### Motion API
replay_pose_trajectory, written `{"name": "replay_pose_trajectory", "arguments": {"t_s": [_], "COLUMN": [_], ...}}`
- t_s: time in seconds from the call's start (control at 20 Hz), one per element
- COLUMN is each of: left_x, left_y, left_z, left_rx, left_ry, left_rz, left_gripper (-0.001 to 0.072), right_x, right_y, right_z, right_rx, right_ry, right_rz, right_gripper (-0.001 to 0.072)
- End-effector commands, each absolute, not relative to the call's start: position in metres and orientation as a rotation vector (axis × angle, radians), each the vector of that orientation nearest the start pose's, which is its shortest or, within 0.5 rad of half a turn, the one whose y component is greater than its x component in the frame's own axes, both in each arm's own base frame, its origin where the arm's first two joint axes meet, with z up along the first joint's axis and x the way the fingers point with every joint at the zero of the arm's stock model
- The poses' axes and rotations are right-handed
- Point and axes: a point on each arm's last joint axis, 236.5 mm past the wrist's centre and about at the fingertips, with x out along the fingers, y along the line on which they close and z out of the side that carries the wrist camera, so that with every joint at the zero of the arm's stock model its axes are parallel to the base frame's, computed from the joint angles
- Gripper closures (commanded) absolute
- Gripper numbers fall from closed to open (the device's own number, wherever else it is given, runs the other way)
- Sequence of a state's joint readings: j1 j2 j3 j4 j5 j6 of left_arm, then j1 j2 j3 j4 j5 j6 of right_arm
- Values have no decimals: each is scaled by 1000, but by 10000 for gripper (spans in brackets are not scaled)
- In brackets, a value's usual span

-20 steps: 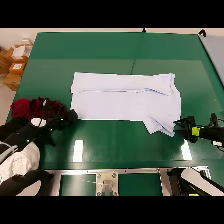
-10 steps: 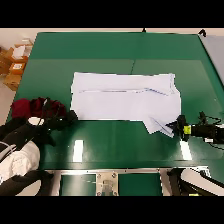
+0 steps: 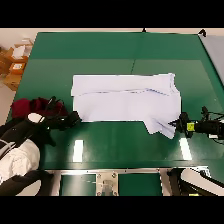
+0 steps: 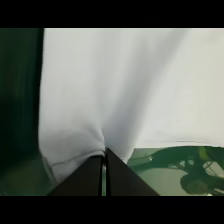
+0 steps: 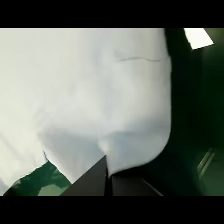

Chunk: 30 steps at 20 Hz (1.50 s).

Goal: Fold the shirts.

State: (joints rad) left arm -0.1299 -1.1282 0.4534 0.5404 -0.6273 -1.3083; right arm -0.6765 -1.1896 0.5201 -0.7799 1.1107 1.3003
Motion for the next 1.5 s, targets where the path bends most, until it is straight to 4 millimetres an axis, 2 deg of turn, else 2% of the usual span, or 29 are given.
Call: {"name": "replay_pose_trajectory", "arguments": {"t_s": [0.0, 0.2, 0.35, 0.5, 0.6, 0.75, 0.85, 0.95, 1.1, 1.2, 1.45], "left_x": [272, 266, 261, 270, 286, 317, 338, 362, 408, 441, 513], "left_y": [-155, -121, -116, -121, -122, -120, -120, -123, -126, -131, -141], "left_z": [-90, -72, -65, -48, -25, 10, 20, 21, 16, 7, -36], "left_rx": [-683, -562, -541, -534, -516, -486, -466, -453, -428, -429, -404], "left_ry": [1341, 1325, 1332, 1315, 1267, 1162, 1143, 1146, 1148, 1152, 1141], "left_rz": [-243, -124, -116, -145, -170, -187, -188, -195, -191, -196, -215], "left_gripper": [686, 687, 686, 686, 687, 687, 687, 687, 686, 686, 684], "right_x": [251, 216, 228, 240, 256, 297, 327, 352, 391, 417, 475], "right_y": [-32, -60, -61, -57, -54, -47, -44, -45, -55, -60, -66], "right_z": [-91, -99, -78, -51, -29, 13, 37, 45, 39, 27, -33], "right_rx": [1088, 957, 957, 953, 968, 962, 945, 942, 951, 976, 1001], "right_ry": [1362, 1457, 1370, 1307, 1260, 1140, 1076, 1061, 1059, 1060, 1079], "right_rz": [-135, -311, -309, -265, -220, -125, -71, -52, -56, -50, -82], "right_gripper": [692, 693, 693, 692, 693, 693, 692, 692, 693, 692, 691]}}
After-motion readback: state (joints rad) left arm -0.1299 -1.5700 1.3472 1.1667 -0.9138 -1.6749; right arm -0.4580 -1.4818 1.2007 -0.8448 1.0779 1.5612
